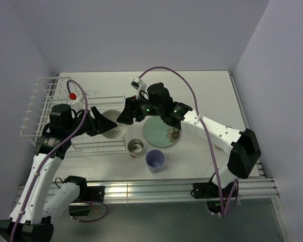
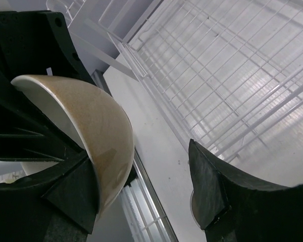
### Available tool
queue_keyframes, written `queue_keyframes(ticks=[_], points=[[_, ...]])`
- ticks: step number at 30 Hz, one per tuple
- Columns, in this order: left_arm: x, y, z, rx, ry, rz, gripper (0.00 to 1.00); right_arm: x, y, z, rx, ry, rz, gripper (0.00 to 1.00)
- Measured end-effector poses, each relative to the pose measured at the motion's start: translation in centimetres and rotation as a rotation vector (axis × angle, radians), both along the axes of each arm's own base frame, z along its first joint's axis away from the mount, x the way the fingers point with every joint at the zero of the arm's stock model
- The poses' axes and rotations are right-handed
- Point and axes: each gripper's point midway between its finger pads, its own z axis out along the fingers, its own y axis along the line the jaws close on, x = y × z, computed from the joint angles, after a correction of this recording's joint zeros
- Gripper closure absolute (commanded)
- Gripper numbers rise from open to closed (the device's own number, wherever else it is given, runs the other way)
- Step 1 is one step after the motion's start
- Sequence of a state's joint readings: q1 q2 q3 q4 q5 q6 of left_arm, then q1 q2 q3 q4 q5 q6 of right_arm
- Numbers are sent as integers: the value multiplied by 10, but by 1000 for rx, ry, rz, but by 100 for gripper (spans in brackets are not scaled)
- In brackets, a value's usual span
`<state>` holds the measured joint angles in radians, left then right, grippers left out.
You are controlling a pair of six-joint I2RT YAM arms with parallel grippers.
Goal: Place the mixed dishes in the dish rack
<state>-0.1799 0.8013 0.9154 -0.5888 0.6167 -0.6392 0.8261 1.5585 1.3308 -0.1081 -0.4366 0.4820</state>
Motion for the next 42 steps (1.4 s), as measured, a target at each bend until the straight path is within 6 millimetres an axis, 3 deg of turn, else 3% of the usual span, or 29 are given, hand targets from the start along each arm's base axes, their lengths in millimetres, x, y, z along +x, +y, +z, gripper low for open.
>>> queue_keyframes(ticks=[4, 11, 13, 14, 23, 26, 37, 42], points=[[0, 1, 0, 1, -4, -2, 100, -3, -6, 3, 10, 2, -4, 28], [2, 4, 1, 0, -11, 3, 100, -12, -15, 33, 73, -16, -3, 26], [1, 3, 4, -9, -12, -8, 100, -16, -16, 41, 96, -11, 2, 10], [0, 2, 5, -15, -12, -13, 100, -18, -18, 45, 114, -9, 9, 9], [-10, -9, 38, -119, -49, -72, 100, -31, -36, 61, 279, 49, 72, 8], [-12, -13, 53, -181, -67, -88, 100, -37, -36, 60, 337, 98, 108, 8], [-14, -22, 84, -333, -95, -112, 100, -56, -34, 100, 572, 166, 212, 8], [-14, -23, 92, -363, -98, -113, 100, -58, -35, 102, 626, 199, 224, 7]])
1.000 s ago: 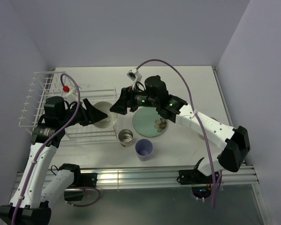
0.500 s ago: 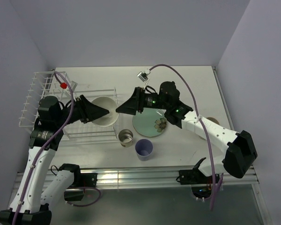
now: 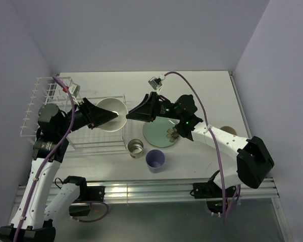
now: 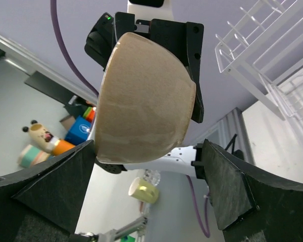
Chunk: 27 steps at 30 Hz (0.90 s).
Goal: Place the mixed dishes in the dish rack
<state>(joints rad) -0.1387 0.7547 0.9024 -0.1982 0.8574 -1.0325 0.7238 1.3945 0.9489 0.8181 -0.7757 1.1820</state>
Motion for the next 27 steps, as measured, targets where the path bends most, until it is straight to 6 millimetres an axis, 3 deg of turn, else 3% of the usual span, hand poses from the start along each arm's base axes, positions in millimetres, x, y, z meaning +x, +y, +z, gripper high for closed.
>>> queue_keyframes(ticks=[17, 27], points=[[3, -1, -6, -34, 31, 2, 100, -9, 21, -9, 24, 87, 61, 7], [3, -1, -5, -35, 20, 2, 100, -11, 23, 3, 71, 92, 83, 15]])
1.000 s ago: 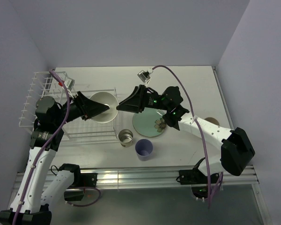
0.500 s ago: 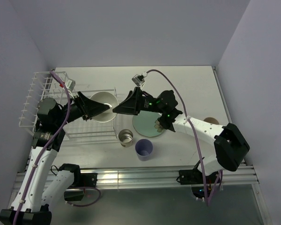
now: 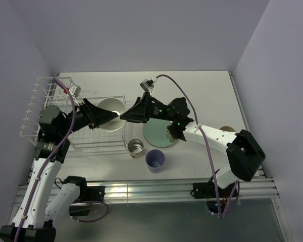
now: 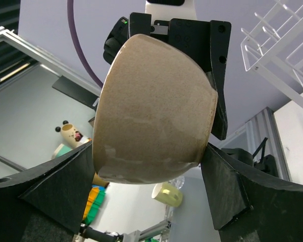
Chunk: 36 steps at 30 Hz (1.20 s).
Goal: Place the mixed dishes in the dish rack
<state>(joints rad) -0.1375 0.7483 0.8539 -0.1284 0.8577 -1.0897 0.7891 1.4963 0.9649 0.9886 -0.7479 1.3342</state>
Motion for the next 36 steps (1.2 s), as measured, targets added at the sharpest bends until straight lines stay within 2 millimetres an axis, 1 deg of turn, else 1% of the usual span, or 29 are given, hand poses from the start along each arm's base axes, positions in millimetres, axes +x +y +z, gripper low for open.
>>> queue_keyframes(ticks=[5, 8, 10, 11, 13, 14, 16, 17, 18, 19, 21, 24, 25, 27, 28, 30, 31, 34, 36], points=[[0, 0, -1, 3, 0, 0, 100, 2, 3, -2, 4, 24, 10, 19], [0, 0, -2, 8, -2, 2, 100, 2, 5, -2, 2, 31, 15, 25], [1, 1, -2, 13, -7, 6, 100, 3, 6, -2, 2, 32, 15, 31], [1, 1, -3, 14, -8, 7, 100, 3, 6, -3, 1, 32, 15, 38], [1, 2, -3, 17, -9, 7, 100, 4, 7, -3, 1, 32, 15, 48], [1, 2, -3, 18, -10, 7, 100, 4, 7, -3, 0, 32, 15, 61], [1, 2, -4, 19, -11, 8, 100, 4, 7, -4, 0, 31, 15, 77], [1, 2, -4, 20, -11, 7, 100, 4, 7, -4, 0, 30, 15, 93], [1, 2, -4, 21, -12, 8, 100, 4, 7, -4, 0, 29, 14, 99], [1, 2, -4, 23, -13, 8, 100, 4, 7, -4, -1, 29, 14, 100], [1, 2, -4, 24, -15, 8, 93, 4, 7, -4, -1, 28, 14, 100], [1, 2, -4, 28, -22, 9, 75, 4, 7, -5, -1, 21, 11, 100], [1, 2, -4, 29, -25, 9, 65, 4, 7, -5, -1, 17, 10, 100], [1, 2, -4, 31, -30, 10, 57, 4, 8, -5, -2, 12, 8, 100], [1, 2, -4, 33, -31, 10, 49, 4, 8, -5, -3, 9, 7, 100], [1, 3, -5, 34, -28, 11, 42, 5, 8, -6, -6, 9, 6, 100], [1, 3, -5, 35, -27, 12, 36, 5, 8, -6, -8, 9, 5, 100], [1, 3, -5, 36, -27, 12, 24, 5, 9, -9, -17, 8, -2, 100], [0, 3, -5, 35, -26, 10, 21, 6, 10, -11, -28, 10, -6, 100]])
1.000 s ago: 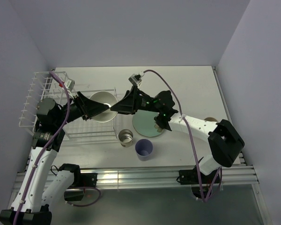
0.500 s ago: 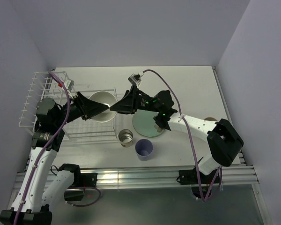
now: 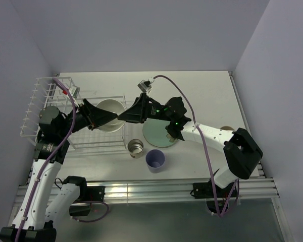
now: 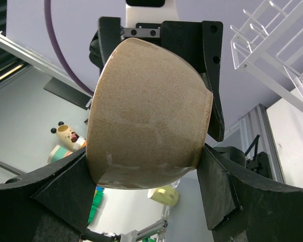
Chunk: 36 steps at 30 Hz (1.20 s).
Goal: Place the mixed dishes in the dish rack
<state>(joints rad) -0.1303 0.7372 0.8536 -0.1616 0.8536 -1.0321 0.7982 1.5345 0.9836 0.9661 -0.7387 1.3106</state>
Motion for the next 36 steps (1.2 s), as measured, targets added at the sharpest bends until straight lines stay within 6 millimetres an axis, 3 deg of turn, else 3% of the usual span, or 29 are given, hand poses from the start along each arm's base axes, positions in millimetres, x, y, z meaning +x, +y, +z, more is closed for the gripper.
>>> queue_keyframes(ticks=[12, 17, 36], points=[[-2, 0, -1, 4, -15, -6, 11, 1, 2, -4, -16, 3, -7, 100], [-3, 2, -3, 18, -28, 0, 1, 2, 2, -6, -23, 7, -9, 100], [-4, 12, -7, 47, -53, 31, 1, 15, -7, -12, -27, 36, -32, 100]])
